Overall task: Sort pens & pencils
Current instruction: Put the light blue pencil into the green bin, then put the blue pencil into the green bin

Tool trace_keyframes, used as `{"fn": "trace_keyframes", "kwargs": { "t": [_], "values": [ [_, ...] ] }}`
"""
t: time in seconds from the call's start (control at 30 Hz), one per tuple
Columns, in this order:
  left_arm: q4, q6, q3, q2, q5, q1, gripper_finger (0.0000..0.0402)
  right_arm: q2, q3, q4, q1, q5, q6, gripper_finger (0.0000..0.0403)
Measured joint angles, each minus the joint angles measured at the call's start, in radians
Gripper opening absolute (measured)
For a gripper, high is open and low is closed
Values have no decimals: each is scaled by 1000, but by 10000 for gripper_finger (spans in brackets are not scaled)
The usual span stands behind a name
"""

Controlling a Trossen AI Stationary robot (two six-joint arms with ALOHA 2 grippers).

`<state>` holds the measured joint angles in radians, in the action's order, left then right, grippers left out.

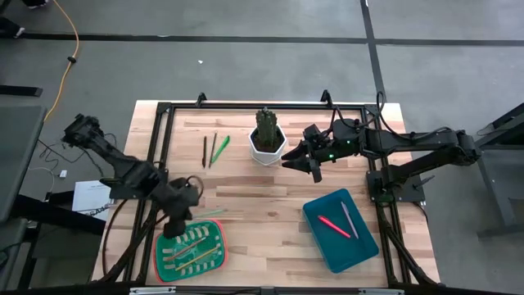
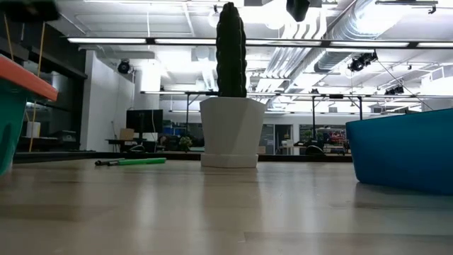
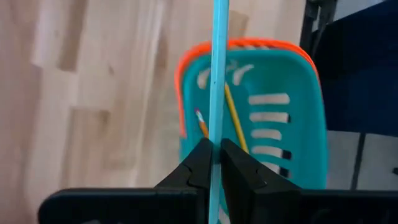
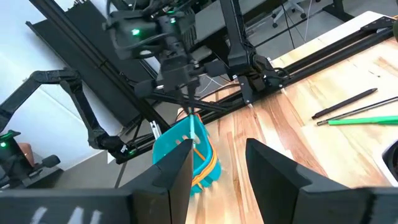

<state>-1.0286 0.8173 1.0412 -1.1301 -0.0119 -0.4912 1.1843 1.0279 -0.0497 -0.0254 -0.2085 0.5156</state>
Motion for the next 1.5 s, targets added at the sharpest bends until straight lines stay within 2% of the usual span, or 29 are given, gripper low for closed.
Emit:
{"fn": "trace_keyframes", "kwargs": {
  "t": [0.23,0.5,0.67,0.87,1.2,1.33,1.5],
  "values": [
    [0,261,-2,-17,60,-207,14,0,0,-9,0,0,-11,140],
    [76,381,-3,-121,43,-321,14,0,0,-9,0,0,-19,140],
    [88,415,-3,-198,-2,-343,14,0,0,-7,0,-1,-19,140],
    [64,463,-3,-236,9,-356,27,0,0,-6,0,-10,-19,140],
    [58,463,-3,-236,28,-354,138,0,0,-7,0,-12,-20,140],
    [33,473,10,-231,153,-353,154,0,0,-6,0,-12,-24,140],
    [-96,499,32,-195,285,-288,144,0,0,-6,0,-12,-24,140]
  ]
}}
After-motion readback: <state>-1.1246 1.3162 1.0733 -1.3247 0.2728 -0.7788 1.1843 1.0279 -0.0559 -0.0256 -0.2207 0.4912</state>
